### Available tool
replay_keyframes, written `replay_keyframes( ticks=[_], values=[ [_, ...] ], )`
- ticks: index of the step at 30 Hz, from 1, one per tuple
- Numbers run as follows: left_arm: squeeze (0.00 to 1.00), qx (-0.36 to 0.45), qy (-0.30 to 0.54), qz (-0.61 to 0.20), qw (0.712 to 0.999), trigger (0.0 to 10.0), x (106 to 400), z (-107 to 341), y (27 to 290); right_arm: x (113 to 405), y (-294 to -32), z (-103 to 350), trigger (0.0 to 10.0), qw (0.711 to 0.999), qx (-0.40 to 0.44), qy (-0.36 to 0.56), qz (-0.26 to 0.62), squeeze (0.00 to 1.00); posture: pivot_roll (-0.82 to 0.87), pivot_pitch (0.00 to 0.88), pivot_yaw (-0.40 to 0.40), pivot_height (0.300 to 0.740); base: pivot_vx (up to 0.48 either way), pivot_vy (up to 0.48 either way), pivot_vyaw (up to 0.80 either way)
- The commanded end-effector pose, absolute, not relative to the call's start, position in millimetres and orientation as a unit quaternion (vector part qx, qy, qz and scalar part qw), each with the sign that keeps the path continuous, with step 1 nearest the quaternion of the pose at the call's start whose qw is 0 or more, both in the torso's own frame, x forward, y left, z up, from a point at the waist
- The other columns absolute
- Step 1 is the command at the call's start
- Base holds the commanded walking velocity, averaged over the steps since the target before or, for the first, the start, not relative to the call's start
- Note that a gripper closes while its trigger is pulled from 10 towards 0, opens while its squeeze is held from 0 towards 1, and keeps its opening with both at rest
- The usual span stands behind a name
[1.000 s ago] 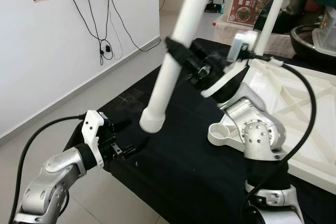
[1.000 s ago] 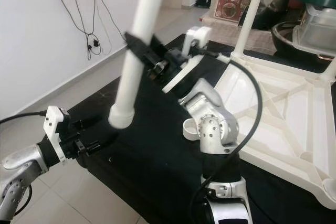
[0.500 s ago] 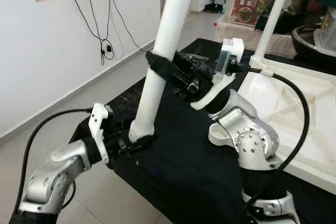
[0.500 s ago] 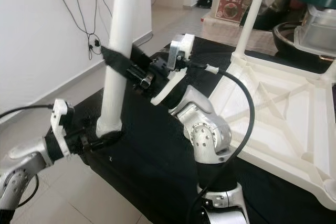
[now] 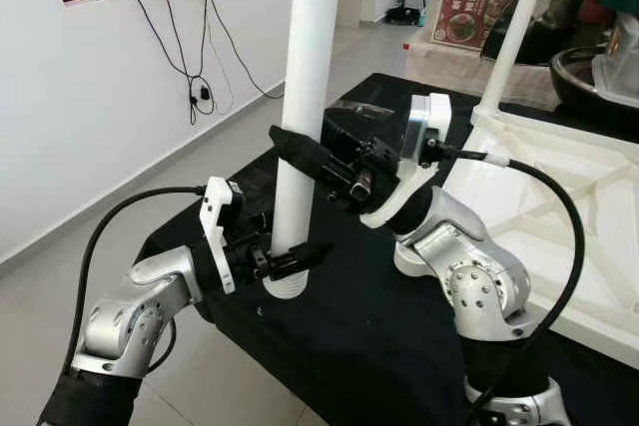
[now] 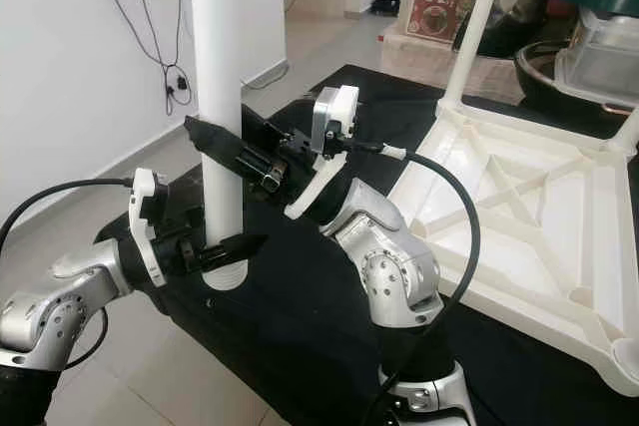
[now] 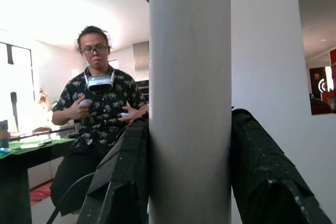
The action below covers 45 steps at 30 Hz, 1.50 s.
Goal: Building children table
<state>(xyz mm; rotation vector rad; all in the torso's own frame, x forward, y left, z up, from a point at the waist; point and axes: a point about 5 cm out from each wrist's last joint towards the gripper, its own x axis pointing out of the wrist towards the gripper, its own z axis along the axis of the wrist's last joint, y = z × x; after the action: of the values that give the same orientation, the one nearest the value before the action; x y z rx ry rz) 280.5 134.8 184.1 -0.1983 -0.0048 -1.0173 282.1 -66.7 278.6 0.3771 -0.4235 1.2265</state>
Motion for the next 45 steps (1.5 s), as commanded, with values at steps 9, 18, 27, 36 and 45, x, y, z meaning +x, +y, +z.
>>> replay_keyframes(
  ticks=[9, 18, 27, 36, 45],
  values=[
    [0.00, -0.052, 0.060, -0.509, 0.857, 10.0, 263.0, 164.7, 137.0, 286.1, -67.4, 292.8, 0.0, 0.776, 0.168, -0.227, 0.563, 0.00, 0.06, 0.000, 0.004, 0.740, 0.000, 0.000, 0.00],
    [0.00, -0.020, 0.047, -0.487, 0.872, 10.0, 266.7, 166.7, 143.9, 284.3, -66.3, 292.6, 0.0, 0.774, 0.168, -0.229, 0.566, 0.00, 0.06, 0.000, 0.004, 0.740, 0.000, 0.000, 0.00],
    [0.00, -0.002, 0.006, -0.463, 0.886, 10.0, 273.9, 179.7, 144.0, 281.9, -63.6, 288.8, 0.0, 0.774, 0.172, -0.225, 0.566, 0.00, 0.06, 0.000, 0.001, 0.740, 0.000, 0.000, 0.00],
    [0.00, 0.004, -0.002, -0.459, 0.888, 0.0, 275.9, 177.9, 142.2, 280.6, -62.2, 286.6, 0.0, 0.773, 0.172, -0.221, 0.569, 0.00, 0.05, 0.000, -0.001, 0.740, 0.000, 0.000, 0.00],
    [0.00, 0.001, 0.006, -0.468, 0.884, 0.0, 272.2, 170.4, 139.7, 281.6, -63.1, 288.3, 0.0, 0.777, 0.171, -0.224, 0.563, 0.00, 0.05, 0.000, 0.002, 0.740, 0.000, 0.000, 0.00]
  ],
)
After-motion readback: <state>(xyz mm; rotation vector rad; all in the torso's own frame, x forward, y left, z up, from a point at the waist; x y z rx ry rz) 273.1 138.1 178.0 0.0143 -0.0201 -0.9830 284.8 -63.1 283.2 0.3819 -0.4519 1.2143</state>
